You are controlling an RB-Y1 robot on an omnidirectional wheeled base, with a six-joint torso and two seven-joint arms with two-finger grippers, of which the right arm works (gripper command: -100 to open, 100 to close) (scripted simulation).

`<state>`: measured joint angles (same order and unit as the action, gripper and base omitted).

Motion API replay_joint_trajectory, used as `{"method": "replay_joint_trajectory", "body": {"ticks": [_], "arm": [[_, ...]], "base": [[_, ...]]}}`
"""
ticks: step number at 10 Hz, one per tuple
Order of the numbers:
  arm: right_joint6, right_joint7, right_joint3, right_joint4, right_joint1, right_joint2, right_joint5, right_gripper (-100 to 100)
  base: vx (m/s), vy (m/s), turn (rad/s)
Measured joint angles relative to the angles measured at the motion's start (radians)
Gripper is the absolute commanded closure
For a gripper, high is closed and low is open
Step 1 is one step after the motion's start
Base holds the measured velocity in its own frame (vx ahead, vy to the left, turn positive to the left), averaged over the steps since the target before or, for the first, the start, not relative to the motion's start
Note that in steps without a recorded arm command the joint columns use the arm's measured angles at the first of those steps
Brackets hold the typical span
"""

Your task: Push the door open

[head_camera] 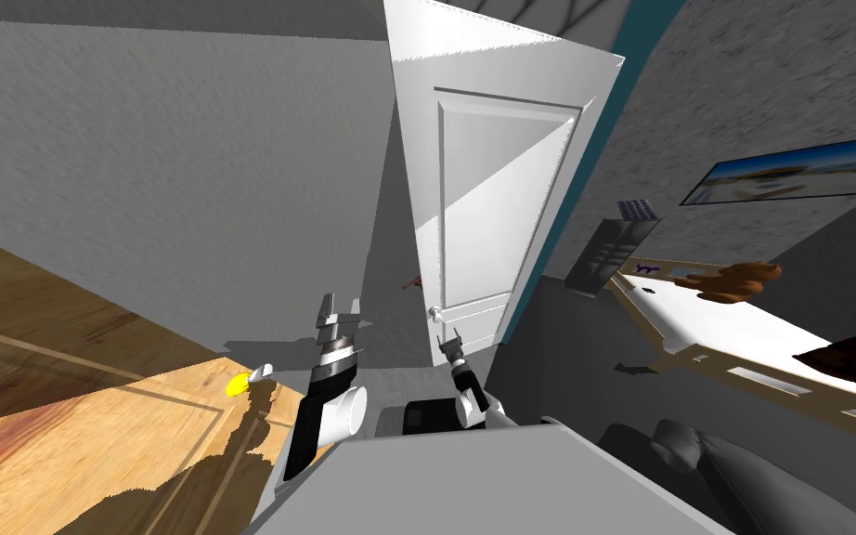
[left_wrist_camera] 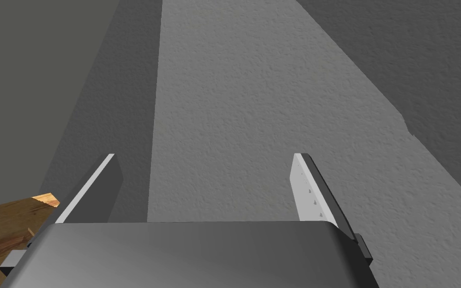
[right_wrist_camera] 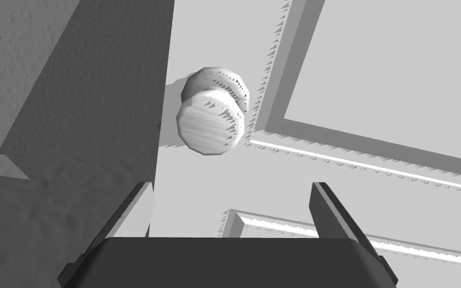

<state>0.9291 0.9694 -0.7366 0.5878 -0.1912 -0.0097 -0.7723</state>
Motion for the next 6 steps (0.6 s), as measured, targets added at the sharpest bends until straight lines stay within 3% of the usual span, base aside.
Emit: {"method": "replay_joint_trajectory", "body": {"ticks": [1,2,4,5,6], "arm": [[0.012,0.034,-0.016,-0.012,-0.002,0.014,-0.016,-100],[0.008,0.040,-0.021,0.019,0.013,0.011,-0.025,-100],[0.000,0.067,-0.045,0.060,0.031,0.031,-0.060,-100],[0.009,0.088,-0.054,0.042,0.024,0.048,-0.070,-100],[0.012,0.094,-0.055,0.039,0.023,0.050,-0.071,-100]], "base": [[-0.062,-0.041,0.005],[-0.066,-0.053,0.010],[-0.067,-0.055,0.013],[-0.027,-0.024,0.005],[0.076,0.019,0.020]]}}
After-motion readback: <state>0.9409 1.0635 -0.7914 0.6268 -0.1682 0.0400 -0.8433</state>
